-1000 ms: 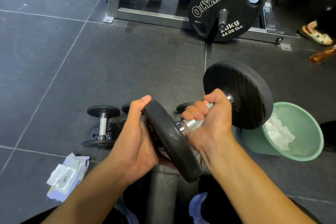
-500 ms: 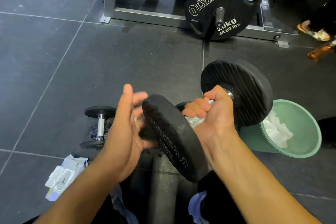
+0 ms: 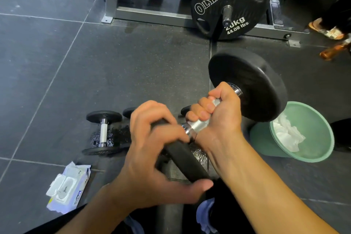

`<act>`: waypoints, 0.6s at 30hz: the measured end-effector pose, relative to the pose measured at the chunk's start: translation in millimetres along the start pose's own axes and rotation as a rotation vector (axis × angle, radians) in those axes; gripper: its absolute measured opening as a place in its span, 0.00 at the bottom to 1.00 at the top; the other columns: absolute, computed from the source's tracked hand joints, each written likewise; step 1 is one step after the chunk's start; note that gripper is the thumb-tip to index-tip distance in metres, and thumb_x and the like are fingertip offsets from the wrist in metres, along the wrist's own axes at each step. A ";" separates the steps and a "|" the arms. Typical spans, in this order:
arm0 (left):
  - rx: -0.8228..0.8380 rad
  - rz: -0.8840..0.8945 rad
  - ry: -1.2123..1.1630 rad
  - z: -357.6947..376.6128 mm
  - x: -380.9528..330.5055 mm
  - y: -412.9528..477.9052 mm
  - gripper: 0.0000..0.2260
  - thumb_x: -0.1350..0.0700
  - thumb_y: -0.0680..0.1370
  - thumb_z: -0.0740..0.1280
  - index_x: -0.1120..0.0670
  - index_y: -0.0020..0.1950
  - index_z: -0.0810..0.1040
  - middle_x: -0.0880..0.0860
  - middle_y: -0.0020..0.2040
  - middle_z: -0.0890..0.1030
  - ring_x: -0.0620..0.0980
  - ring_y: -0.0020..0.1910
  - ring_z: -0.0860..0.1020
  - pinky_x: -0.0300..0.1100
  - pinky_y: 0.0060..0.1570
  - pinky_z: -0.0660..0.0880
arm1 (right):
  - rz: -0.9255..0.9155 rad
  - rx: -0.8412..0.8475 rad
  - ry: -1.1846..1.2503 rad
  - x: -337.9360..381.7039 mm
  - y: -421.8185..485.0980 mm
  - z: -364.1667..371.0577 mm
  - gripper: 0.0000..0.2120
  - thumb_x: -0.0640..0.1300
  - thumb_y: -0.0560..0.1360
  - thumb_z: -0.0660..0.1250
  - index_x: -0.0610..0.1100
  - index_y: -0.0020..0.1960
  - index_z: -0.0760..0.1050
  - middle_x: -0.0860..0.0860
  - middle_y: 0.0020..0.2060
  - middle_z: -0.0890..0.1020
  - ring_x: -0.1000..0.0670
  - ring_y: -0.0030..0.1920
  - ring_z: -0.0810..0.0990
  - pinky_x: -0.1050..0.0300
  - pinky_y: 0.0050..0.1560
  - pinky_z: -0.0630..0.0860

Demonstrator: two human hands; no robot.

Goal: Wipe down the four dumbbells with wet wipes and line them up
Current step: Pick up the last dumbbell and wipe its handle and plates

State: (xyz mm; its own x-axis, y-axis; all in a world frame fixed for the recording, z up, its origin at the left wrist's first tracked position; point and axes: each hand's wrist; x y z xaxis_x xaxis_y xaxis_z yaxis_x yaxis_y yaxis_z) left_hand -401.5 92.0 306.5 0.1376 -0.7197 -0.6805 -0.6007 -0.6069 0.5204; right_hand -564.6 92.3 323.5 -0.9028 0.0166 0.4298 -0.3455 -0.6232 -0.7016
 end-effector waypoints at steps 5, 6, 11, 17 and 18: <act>-0.318 -0.423 -0.383 -4.5 1.6 10.8 0.10 0.48 0.76 0.65 0.50 0.55 0.77 0.55 0.58 0.77 0.52 0.58 0.78 0.53 0.57 0.74 | 0.071 -0.036 0.075 4.4 -0.2 -1.5 0.16 0.40 0.67 0.61 0.51 0.30 0.55 0.54 0.25 0.58 0.53 0.24 0.54 0.60 0.24 0.56; -0.336 -0.747 -0.615 -4.9 -1.7 18.5 0.14 0.42 0.77 0.65 0.50 0.54 0.81 0.55 0.56 0.80 0.49 0.54 0.82 0.51 0.52 0.77 | 0.085 -0.047 0.077 4.1 -0.3 -2.3 0.16 0.40 0.67 0.61 0.51 0.30 0.55 0.54 0.25 0.57 0.53 0.24 0.54 0.60 0.23 0.56; -0.127 -1.489 -1.257 0.8 -13.1 33.9 0.34 0.29 0.76 0.60 0.57 0.38 0.87 0.59 0.46 0.87 0.58 0.41 0.88 0.57 0.40 0.83 | 0.096 -0.095 0.065 0.6 -2.3 -4.5 0.17 0.39 0.68 0.60 0.52 0.30 0.54 0.54 0.25 0.57 0.52 0.22 0.54 0.61 0.22 0.57; -0.115 -1.198 -1.236 1.8 -9.9 32.6 0.26 0.36 0.82 0.56 0.48 0.34 0.82 0.52 0.36 0.84 0.51 0.41 0.86 0.52 0.41 0.81 | 0.051 -0.068 0.028 4.0 -2.6 -6.4 0.16 0.40 0.68 0.59 0.51 0.29 0.53 0.54 0.26 0.54 0.52 0.24 0.52 0.60 0.21 0.57; -0.171 -1.175 -1.220 3.7 -12.0 33.0 0.23 0.38 0.82 0.57 0.49 0.35 0.80 0.50 0.33 0.82 0.47 0.36 0.84 0.47 0.37 0.81 | 0.047 -0.056 0.036 4.9 -3.2 -6.5 0.16 0.40 0.68 0.60 0.51 0.30 0.54 0.54 0.26 0.55 0.52 0.24 0.53 0.60 0.21 0.57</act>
State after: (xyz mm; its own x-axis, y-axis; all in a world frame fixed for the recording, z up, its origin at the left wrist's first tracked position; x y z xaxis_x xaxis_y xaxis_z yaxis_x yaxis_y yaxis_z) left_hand -425.9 81.8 329.9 -0.2757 0.7181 -0.6390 -0.5275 -0.6688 -0.5239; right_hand -569.5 99.4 324.2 -0.9264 0.0168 0.3761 -0.3157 -0.5790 -0.7518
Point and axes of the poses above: each hand's wrist, its own y-axis towards the middle knuckle, its own z-axis out of the palm, x = y × z
